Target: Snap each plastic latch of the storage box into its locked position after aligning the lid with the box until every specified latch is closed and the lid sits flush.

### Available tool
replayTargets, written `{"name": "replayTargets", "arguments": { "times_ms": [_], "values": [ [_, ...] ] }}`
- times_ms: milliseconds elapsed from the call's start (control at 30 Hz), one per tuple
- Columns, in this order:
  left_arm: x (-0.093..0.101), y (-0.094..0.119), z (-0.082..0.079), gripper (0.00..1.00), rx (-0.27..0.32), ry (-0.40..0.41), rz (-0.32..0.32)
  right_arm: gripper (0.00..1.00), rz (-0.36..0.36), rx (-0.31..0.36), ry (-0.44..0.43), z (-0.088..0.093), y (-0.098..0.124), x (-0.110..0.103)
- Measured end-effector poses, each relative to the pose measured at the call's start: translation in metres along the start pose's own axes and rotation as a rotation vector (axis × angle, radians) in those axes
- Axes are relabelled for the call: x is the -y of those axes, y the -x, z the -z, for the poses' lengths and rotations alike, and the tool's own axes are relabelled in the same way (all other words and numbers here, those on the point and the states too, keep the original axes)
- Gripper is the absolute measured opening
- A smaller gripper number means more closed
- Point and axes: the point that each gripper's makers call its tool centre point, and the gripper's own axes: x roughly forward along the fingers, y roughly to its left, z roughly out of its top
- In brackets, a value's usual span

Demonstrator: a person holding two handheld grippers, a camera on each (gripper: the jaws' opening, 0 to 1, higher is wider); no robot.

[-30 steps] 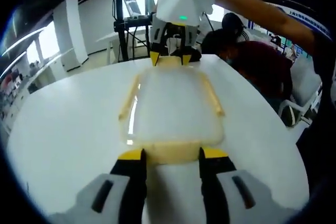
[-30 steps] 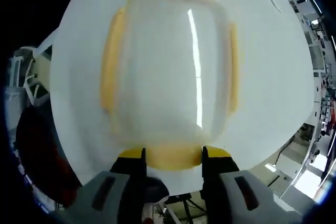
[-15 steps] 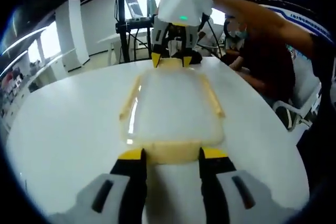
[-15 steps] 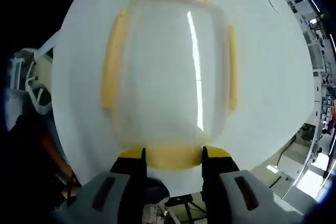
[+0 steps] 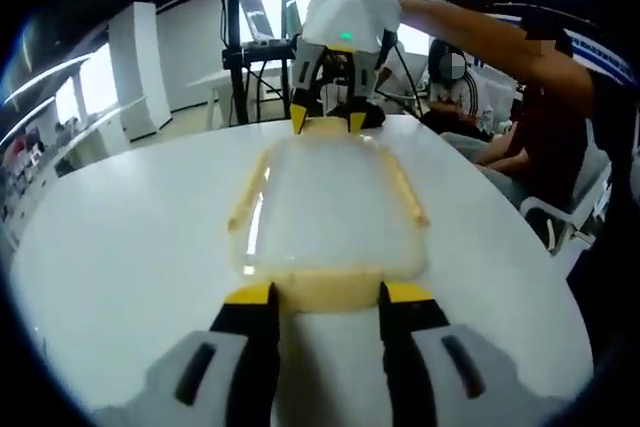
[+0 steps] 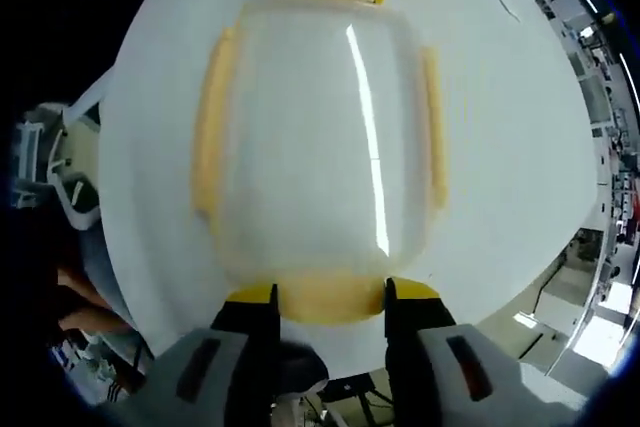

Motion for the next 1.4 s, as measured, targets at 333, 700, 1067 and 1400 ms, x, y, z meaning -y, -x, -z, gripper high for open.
{"name": "replayTargets", "arguments": {
  "times_ms": [333,700,1067,1400],
  "values": [
    [-0.002,-0.002,-0.002,0.37,-0.029,-0.006,-0.004,0.38,-0.008,0.018,0.024,-0.002,-0.001,0.0],
    [0.002,0.0,-0.001,0.37,-0.061,-0.023,0.004,0.38,-0.02,0.091,0.023,-0.005,0.002,-0.006],
    [0.008,0.002,-0.006,0.37,-0.074,-0.056,0.018,0.38,-0.036,0.08,0.026,-0.003,0.006,-0.017],
    [0.016,0.008,-0.011,0.36,-0.096,-0.066,0.017,0.38,-0.032,0.108,0.013,-0.004,0.014,-0.024]
  ]
}}
